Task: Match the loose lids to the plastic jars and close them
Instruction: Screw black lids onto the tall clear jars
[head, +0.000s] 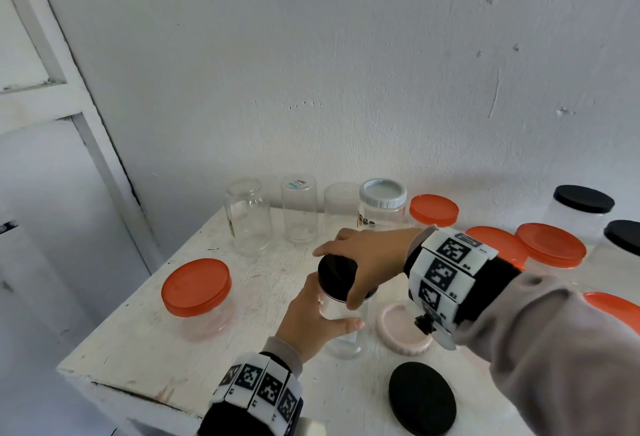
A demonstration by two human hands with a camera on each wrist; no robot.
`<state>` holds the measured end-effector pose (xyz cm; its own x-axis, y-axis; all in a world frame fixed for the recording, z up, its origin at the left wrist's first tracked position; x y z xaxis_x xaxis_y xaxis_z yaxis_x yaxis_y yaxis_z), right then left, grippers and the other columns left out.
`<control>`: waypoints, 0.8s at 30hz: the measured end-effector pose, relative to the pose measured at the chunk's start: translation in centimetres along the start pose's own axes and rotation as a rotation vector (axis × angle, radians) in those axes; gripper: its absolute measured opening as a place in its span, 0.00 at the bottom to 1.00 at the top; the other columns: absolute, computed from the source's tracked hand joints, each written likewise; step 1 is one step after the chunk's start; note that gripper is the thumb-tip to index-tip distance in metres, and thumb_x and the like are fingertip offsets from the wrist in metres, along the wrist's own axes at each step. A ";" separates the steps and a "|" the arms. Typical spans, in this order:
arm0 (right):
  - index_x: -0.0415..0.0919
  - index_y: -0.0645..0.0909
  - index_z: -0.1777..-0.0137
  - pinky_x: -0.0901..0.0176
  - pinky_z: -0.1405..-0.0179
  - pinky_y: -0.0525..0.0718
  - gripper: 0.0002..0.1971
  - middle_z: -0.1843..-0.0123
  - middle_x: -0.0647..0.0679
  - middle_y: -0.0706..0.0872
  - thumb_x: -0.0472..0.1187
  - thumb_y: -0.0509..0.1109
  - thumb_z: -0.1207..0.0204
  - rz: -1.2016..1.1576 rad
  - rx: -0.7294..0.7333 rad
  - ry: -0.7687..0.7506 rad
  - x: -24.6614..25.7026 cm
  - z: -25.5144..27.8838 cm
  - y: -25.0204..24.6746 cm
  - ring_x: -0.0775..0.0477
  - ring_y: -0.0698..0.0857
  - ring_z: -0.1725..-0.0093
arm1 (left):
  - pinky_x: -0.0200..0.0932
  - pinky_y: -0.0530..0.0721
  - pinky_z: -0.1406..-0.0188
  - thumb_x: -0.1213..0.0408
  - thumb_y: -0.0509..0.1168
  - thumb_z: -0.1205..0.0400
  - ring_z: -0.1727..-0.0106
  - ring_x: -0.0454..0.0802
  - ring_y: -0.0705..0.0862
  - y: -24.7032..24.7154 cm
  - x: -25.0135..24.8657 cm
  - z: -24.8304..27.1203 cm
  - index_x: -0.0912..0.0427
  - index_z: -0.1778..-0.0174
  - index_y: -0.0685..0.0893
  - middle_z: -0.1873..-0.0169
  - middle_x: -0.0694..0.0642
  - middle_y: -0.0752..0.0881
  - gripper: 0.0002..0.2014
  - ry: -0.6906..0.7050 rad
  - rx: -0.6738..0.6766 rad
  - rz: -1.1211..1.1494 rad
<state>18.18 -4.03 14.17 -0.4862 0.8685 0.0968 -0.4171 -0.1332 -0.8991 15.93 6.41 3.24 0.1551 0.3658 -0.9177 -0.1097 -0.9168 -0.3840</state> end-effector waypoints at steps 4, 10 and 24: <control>0.59 0.63 0.22 0.44 0.35 0.79 0.41 0.37 0.56 0.69 0.61 0.76 0.34 0.013 -0.049 -0.010 0.0 -0.2 -0.4 0.46 0.74 0.34 | 0.36 0.74 0.36 0.51 0.80 0.38 0.36 0.42 0.77 0.1 0.1 0.0 0.52 0.35 0.71 0.41 0.44 0.81 0.37 -0.011 -0.001 0.010; 0.48 0.66 0.28 0.50 0.47 0.79 0.44 0.45 0.52 0.68 0.77 0.65 0.36 0.004 -0.208 0.100 -0.4 -0.8 0.8 0.47 0.74 0.48 | 0.27 0.72 0.46 0.57 0.81 0.35 0.38 0.39 0.78 0.0 0.4 -0.1 0.51 0.37 0.72 0.43 0.41 0.81 0.34 -0.014 -0.008 0.026; 0.53 0.64 0.24 0.48 0.41 0.79 0.41 0.34 0.49 0.70 0.74 0.66 0.33 0.005 -0.203 0.037 -0.5 -0.5 1.1 0.43 0.74 0.35 | 0.30 0.73 0.43 0.58 0.81 0.34 0.37 0.41 0.79 0.1 0.6 -0.2 0.52 0.37 0.72 0.43 0.43 0.82 0.33 -0.022 -0.018 0.012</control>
<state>18.36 -4.36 12.90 -0.4579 0.8854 0.0797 -0.2498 -0.0421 -0.9674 16.18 6.53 2.68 0.1319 0.3583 -0.9243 -0.0941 -0.9237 -0.3714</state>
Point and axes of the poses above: each hand's wrist, its own z-axis away from the middle knuckle, its own y-axis out of the palm, x = y × z, the point moved 5 cm from there along -z, towards the middle knuckle
